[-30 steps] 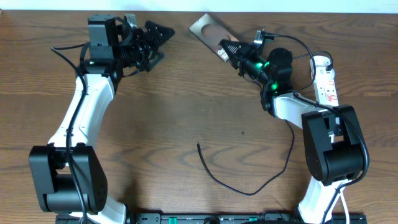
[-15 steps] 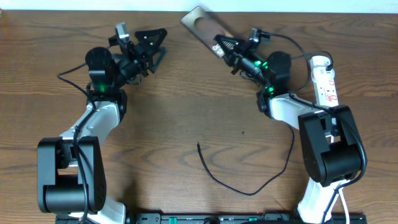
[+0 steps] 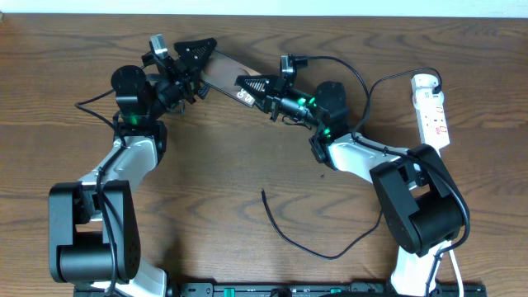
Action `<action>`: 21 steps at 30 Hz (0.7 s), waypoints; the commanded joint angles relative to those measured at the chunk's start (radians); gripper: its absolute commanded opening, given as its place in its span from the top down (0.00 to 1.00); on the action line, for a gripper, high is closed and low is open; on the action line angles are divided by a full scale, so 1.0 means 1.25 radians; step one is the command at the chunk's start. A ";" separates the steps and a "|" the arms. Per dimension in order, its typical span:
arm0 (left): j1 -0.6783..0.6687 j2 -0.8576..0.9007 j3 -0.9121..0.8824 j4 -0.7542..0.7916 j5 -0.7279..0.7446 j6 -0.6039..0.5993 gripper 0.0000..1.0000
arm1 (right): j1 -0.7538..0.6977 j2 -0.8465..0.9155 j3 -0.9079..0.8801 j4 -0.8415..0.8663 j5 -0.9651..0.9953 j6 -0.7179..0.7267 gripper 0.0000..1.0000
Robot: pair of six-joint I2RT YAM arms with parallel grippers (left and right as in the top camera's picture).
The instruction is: Plug charger to phone and switch on socket
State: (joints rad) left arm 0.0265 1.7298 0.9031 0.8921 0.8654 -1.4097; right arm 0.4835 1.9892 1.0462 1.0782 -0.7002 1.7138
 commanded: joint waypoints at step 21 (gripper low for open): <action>0.002 -0.012 -0.003 0.009 -0.029 0.020 0.93 | 0.025 -0.005 0.011 -0.022 -0.005 -0.047 0.99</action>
State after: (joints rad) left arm 0.0311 1.7309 0.8902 0.8871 0.8272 -1.3987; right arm 0.4957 1.9884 1.0500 1.0592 -0.6842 1.6871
